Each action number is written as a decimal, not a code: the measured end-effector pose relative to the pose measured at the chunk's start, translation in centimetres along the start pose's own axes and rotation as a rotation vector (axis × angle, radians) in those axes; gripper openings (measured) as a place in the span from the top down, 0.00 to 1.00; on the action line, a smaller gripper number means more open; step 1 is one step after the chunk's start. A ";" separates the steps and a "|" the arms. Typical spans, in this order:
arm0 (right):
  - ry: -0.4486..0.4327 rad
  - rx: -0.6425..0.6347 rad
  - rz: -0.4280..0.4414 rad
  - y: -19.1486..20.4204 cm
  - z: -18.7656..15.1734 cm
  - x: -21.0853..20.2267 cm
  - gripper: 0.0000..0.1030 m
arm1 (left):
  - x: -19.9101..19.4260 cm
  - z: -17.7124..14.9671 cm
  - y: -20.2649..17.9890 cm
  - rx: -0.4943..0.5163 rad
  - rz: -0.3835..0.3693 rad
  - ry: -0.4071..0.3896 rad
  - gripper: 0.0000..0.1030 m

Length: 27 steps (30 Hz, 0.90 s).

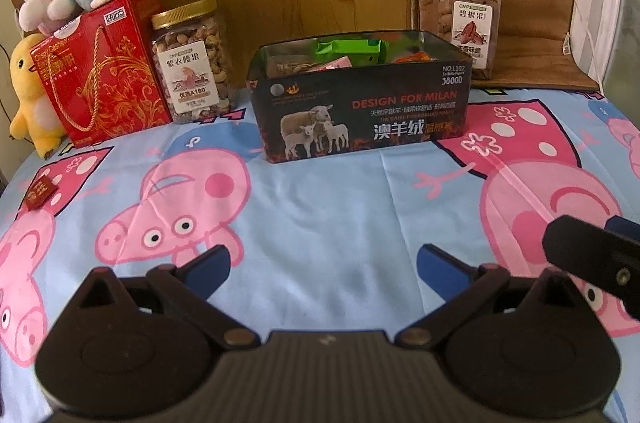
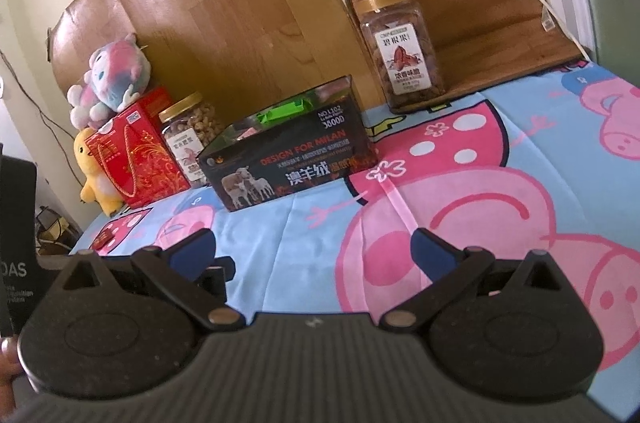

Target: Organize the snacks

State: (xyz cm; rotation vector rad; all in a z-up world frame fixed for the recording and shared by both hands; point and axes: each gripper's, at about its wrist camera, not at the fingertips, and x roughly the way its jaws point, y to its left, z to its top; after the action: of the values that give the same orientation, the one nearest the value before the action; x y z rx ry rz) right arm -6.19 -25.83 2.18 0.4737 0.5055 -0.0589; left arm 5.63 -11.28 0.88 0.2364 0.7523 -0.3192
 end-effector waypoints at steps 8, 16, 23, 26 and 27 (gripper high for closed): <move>-0.016 -0.015 -0.024 0.3 0.1 0.1 0.00 | 0.6 -0.1 0.8 -0.024 -0.003 0.007 0.00; -0.014 -0.013 -0.024 0.6 0.0 0.0 0.00 | 0.4 -0.3 1.2 -0.026 0.000 0.006 0.00; -0.017 -0.024 -0.019 0.7 -0.1 0.1 0.00 | 0.3 -0.3 1.6 -0.039 0.012 0.003 0.00; -0.010 -0.023 -0.015 0.8 -0.1 0.4 0.00 | 0.5 -0.3 1.8 -0.045 0.019 0.003 0.00; -0.010 -0.026 -0.013 0.8 -0.1 0.4 0.00 | 0.5 -0.3 1.9 -0.048 0.022 0.003 0.00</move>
State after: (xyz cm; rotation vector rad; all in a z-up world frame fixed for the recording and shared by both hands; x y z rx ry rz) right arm -5.74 -25.03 2.28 0.4448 0.4988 -0.0674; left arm 6.50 -9.50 0.52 0.2003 0.7590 -0.2798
